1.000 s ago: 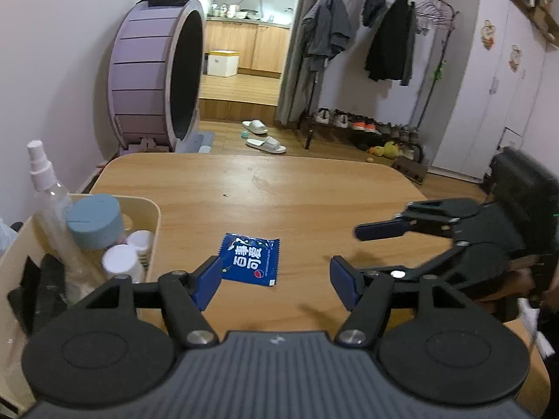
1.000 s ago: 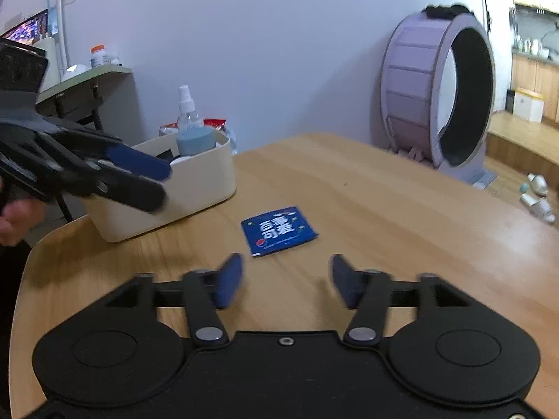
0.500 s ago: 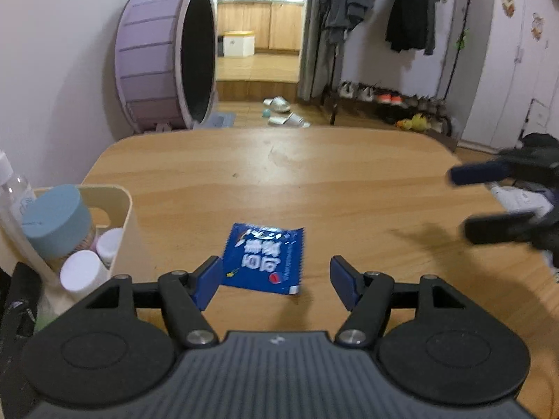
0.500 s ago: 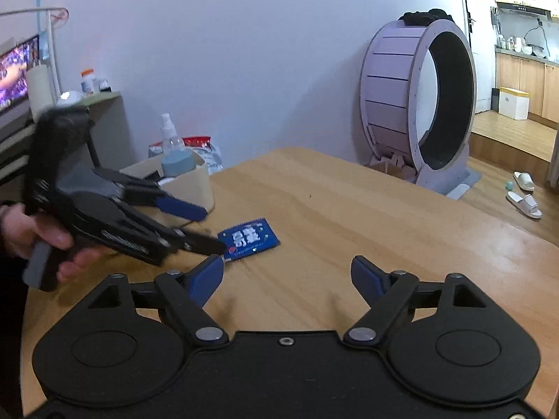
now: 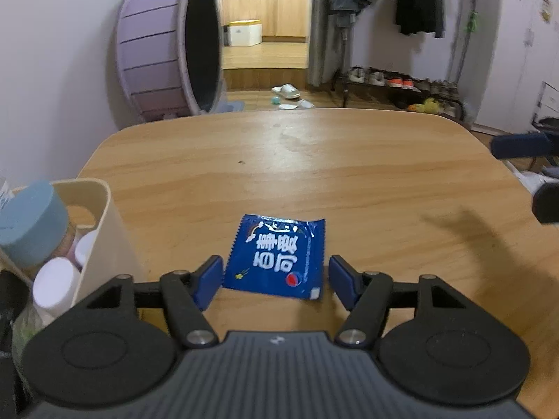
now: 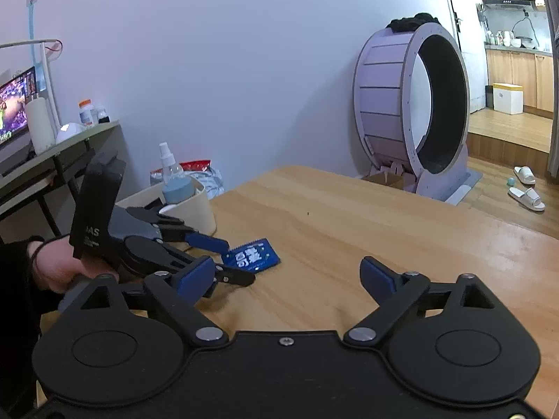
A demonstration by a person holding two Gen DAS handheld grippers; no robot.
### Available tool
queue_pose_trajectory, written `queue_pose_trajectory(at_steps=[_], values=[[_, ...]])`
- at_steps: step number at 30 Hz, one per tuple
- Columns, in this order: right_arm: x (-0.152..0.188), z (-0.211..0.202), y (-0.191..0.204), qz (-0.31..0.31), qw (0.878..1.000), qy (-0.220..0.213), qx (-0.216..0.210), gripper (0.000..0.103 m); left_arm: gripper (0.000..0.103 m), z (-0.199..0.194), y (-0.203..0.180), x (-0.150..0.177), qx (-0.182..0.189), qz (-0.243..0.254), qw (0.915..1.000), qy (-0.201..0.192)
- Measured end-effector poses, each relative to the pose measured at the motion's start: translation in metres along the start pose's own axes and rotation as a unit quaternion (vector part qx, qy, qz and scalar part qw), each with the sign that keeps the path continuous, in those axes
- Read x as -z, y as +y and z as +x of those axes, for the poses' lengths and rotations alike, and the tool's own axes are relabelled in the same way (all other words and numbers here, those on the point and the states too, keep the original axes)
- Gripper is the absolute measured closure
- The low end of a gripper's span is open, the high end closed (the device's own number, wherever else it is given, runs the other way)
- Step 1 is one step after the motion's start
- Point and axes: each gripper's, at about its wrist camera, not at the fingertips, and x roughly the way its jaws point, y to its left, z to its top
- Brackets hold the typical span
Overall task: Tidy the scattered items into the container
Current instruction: 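Pinch the blue packet with the left tool and lift it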
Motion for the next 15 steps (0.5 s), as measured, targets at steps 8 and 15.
queue_pose_trajectory(at_steps=[8,15], values=[[0.0011,0.0026,0.0051,-0.001,1.0,0.001,0.001,0.012,0.091,-0.0028,-0.0029,0.005,0.019,0.004,0.9997,-0.012],[0.0,0.0013,0.0042,0.003,1.0,-0.004,-0.002,0.012,0.1,-0.0053,-0.0015,0.0084,0.022,-0.004,0.9995,-0.023]])
